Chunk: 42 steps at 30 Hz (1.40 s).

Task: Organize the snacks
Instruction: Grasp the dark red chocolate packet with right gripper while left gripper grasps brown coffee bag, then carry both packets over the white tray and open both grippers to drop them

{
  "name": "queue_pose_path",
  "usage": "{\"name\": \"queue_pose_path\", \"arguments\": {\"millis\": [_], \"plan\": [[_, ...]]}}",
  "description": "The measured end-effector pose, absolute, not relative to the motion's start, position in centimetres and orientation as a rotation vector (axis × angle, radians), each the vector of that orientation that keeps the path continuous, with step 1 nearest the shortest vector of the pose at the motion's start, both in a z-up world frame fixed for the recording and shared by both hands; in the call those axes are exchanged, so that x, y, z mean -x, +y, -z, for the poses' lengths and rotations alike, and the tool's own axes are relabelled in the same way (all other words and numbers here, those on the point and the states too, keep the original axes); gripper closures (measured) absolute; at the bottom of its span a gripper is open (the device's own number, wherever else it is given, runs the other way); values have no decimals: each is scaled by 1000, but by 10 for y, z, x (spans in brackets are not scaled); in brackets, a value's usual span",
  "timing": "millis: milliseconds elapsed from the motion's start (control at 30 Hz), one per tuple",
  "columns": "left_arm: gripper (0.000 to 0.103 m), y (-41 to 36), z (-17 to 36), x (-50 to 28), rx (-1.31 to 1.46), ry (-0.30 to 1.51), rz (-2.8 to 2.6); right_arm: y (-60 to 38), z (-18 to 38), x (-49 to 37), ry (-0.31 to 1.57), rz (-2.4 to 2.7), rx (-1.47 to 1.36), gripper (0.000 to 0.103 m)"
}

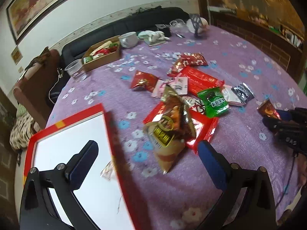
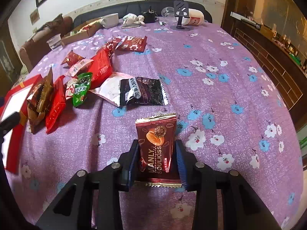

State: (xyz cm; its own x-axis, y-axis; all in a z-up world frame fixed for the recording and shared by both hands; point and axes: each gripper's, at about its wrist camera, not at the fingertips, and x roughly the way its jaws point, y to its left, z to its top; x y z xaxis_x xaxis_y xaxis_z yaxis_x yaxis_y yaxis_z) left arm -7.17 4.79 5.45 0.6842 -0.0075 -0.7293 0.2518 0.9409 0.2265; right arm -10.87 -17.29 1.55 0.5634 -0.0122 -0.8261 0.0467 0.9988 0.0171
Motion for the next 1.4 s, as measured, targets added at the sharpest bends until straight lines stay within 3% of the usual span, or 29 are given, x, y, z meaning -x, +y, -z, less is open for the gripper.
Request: {"name": "queue_pose_path", "arguments": {"millis": [233,467,733,1400], "plan": [[1,31,-37,47,-399,826,152,-207,-14,116,896,-116,-248,67],[42,29,-26,40,-354,879,238,-224,-10,112,870,-198,-388,67],[55,33,-29,40,-276,879,270,-227,-9,112,867,-210,-407,66],[58,97,-78,102,-73,728,292,-207,-19,117,795,-291,-433,67]]}}
